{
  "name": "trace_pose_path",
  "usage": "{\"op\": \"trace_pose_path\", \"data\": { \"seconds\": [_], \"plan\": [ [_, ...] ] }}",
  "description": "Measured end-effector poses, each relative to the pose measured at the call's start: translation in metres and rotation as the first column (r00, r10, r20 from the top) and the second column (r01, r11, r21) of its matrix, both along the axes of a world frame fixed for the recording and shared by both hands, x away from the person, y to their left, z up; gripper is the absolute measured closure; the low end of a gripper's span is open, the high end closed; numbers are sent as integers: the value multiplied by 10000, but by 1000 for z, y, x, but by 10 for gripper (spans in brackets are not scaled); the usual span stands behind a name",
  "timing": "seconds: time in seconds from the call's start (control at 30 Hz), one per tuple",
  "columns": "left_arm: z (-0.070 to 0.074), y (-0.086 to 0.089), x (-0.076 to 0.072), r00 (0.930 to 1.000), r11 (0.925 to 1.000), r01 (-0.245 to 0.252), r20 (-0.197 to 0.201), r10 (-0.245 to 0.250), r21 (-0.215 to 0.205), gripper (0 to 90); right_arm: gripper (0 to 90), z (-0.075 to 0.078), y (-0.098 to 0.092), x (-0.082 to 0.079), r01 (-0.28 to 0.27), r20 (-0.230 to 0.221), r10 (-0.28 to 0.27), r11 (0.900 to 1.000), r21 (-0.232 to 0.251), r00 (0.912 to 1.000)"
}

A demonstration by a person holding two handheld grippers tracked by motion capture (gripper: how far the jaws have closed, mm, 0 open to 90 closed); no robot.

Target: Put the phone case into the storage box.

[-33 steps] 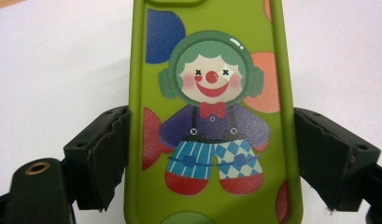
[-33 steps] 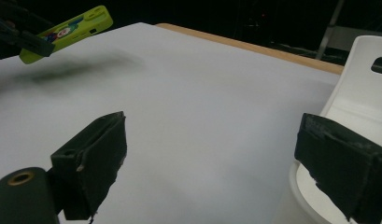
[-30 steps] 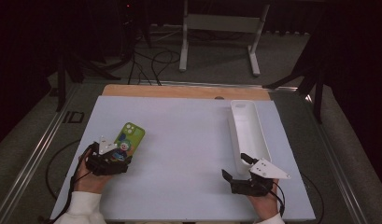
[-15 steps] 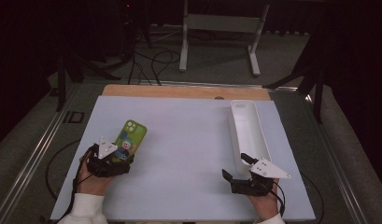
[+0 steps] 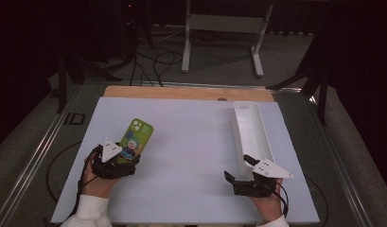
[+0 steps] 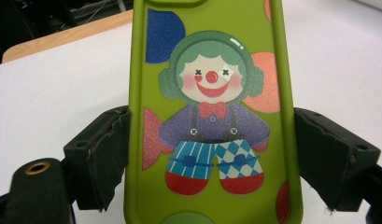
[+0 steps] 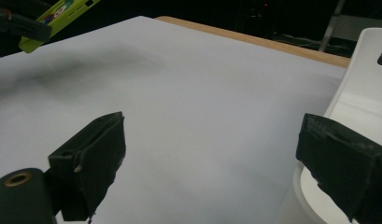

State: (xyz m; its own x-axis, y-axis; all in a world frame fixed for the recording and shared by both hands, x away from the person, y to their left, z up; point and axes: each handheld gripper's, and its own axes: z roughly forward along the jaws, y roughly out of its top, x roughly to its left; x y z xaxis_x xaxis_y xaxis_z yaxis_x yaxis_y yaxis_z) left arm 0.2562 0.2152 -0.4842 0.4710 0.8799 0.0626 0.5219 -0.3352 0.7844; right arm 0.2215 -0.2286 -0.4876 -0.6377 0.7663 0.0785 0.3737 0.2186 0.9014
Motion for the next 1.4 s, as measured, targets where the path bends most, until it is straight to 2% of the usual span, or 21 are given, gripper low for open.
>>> {"op": "trace_pose_path", "data": {
  "seconds": [0.23, 0.73, 0.87, 1.03, 1.3, 1.4],
  "plan": [
    [1, -8, 1, 9997, 9998, 216, 118, -216, -14, 166, 81, 4, 0, 4, 17, -93, -15, 9998, 217, 10000],
    [6, -26, 2, 9964, 9971, 756, 368, -758, 54, 166, 82, 14, 8, 16, -325, -368, 347, 9977, 600, 9987],
    [6, -32, 2, 9952, 9960, 891, 397, -891, 17, 166, 82, 17, 9, 19, -313, -582, 355, 9969, 716, 9977],
    [7, -40, 2, 9929, 9939, 1104, 441, -1105, 54, 166, 83, 19, 11, 23, -125, -804, 168, 9985, 541, 9966],
    [9, -50, -1, 9882, 9898, 1413, 577, -1421, 176, 166, 82, 23, 11, 25, -114, -863, 162, 9984, 558, 9961],
    [10, -55, 0, 9863, 9882, 1515, 627, -1527, 245, 165, 82, 24, 12, 27, -1, -991, 43, 9991, 420, 9951]
  ]
}}
